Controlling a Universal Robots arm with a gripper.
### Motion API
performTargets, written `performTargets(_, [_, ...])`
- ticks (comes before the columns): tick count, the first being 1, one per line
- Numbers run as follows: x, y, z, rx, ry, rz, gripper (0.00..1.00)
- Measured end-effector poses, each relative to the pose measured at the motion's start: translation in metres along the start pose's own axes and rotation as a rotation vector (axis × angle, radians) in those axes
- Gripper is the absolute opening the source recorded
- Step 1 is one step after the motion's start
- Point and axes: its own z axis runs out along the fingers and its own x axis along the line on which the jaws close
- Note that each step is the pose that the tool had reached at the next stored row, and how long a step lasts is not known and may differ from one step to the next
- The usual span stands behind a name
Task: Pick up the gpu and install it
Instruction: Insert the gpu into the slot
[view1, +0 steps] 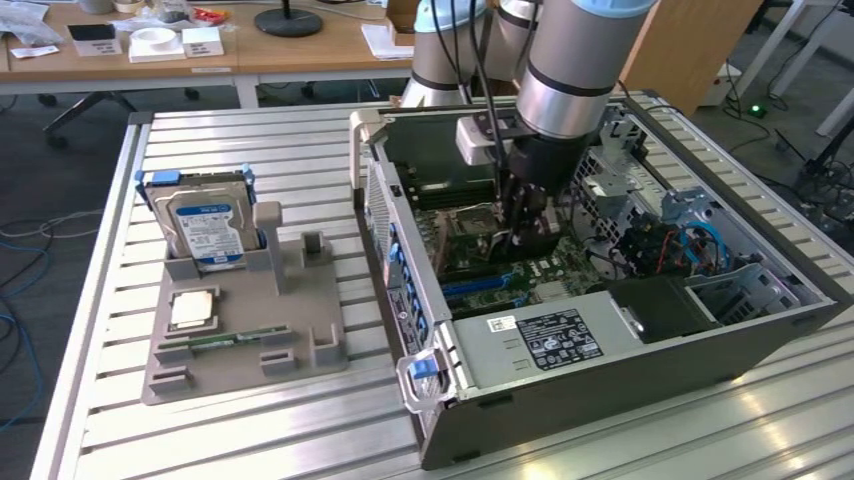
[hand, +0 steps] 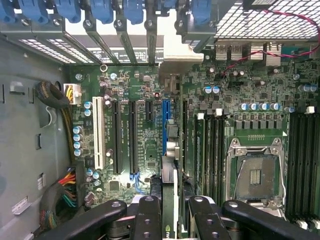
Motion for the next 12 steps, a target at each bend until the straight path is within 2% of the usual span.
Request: performTargets(12, [0.0017,0.0018,0.0032,0.0000,0.0001,0.000,0.26])
